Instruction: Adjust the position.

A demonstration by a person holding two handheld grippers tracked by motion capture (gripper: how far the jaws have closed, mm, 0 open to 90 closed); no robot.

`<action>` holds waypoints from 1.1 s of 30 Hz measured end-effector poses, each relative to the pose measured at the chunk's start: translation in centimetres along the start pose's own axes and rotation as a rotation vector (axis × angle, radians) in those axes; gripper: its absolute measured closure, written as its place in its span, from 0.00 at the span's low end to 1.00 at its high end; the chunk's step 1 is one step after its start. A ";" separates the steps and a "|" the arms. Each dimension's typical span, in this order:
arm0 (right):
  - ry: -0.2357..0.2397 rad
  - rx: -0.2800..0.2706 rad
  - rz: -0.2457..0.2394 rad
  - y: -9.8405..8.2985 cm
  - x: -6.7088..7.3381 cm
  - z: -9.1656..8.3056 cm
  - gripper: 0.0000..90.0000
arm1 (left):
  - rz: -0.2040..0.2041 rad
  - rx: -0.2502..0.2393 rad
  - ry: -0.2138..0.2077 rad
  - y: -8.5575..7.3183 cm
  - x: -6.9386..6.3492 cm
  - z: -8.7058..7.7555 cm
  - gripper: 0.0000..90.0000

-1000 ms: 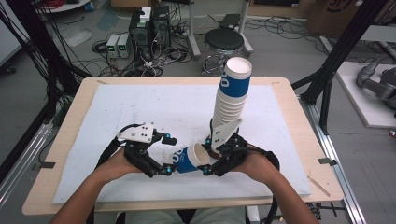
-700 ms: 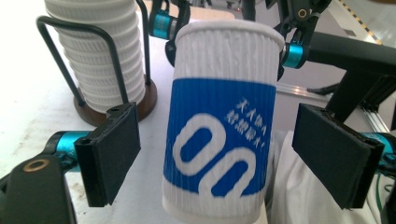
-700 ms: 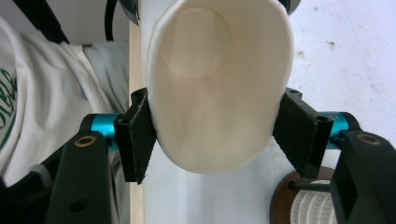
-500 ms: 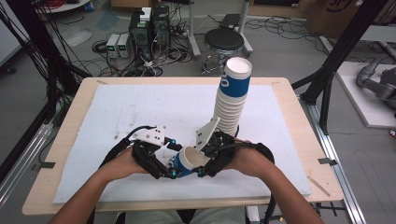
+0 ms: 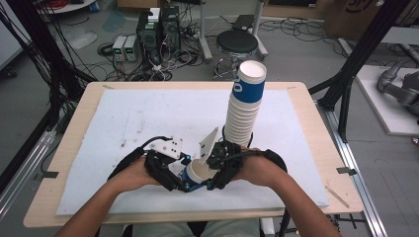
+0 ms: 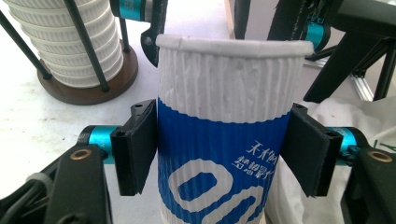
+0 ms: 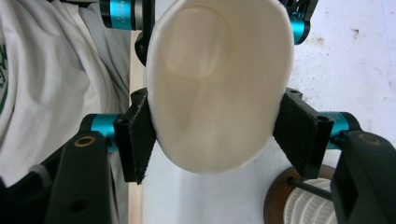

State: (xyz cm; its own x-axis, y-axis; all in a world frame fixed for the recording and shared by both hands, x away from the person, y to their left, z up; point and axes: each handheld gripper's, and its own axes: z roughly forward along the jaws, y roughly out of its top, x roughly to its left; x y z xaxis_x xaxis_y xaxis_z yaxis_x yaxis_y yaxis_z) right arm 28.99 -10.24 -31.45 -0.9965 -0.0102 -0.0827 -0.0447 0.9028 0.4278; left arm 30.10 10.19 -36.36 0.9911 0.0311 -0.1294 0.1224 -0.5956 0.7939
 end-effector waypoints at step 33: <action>-0.195 -0.632 0.342 -10.4 0.9 -3.4 0.24 | -0.095 -0.555 0.290 -6.6 1.4 -4.8 0.32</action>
State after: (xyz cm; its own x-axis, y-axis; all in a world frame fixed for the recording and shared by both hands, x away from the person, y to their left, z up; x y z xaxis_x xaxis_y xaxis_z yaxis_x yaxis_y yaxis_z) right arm 28.36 -21.14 -32.88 -0.9342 0.3563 0.0151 0.1754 0.4220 0.8895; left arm 30.90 18.02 -38.90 0.9389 0.3258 -0.1105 0.1429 -0.0771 0.9867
